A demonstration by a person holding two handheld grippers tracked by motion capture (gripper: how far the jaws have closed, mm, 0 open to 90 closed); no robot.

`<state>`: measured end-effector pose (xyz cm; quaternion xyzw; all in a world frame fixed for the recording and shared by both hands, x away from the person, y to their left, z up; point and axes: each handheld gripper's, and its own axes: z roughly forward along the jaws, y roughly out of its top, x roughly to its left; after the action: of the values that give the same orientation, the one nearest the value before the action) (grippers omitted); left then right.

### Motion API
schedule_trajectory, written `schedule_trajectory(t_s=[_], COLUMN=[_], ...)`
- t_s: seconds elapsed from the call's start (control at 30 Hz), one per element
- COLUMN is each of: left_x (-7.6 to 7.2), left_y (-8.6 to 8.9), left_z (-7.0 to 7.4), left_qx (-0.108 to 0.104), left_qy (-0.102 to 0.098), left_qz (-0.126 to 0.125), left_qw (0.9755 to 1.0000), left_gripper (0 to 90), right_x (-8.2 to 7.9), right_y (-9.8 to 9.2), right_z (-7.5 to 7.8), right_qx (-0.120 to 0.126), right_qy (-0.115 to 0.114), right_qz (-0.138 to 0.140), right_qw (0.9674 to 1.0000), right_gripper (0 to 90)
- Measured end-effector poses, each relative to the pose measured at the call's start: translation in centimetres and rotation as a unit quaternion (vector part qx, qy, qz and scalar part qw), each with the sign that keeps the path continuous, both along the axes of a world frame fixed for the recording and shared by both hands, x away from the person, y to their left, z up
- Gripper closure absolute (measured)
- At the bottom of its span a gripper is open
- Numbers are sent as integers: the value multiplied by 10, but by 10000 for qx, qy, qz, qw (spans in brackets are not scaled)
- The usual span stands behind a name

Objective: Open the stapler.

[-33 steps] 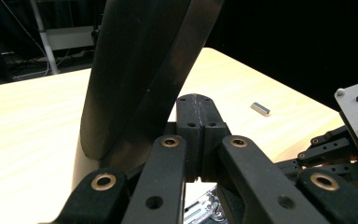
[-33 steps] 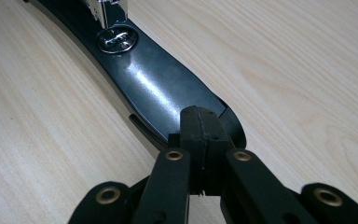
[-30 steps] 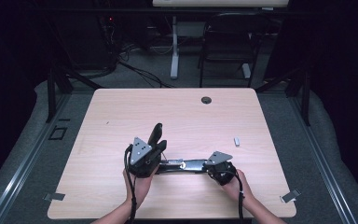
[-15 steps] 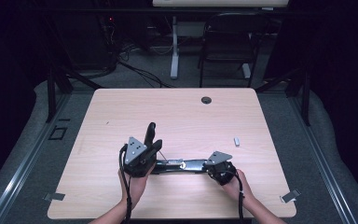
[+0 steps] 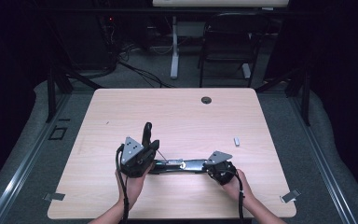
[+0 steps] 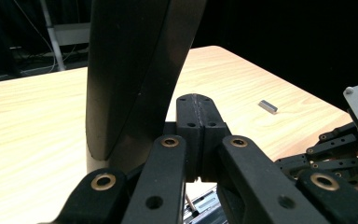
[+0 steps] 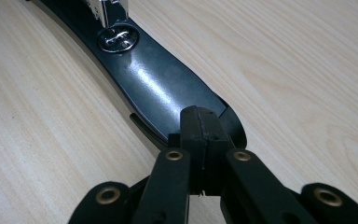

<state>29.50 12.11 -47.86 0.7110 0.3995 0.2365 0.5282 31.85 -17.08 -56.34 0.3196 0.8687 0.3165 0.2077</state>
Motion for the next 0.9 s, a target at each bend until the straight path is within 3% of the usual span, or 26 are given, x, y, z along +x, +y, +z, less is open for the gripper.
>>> schedule_trajectory(t_s=[0.9], left_x=[-3], left_y=[8], left_z=[2], left_qx=[-30], left_qy=[101], left_qz=[96], left_qw=[9999], left_gripper=[900], right_x=[0], right_y=[0], right_z=[0], right_qx=[18], right_qy=[33], right_qz=[-1], right_qw=[10000], right_gripper=[900])
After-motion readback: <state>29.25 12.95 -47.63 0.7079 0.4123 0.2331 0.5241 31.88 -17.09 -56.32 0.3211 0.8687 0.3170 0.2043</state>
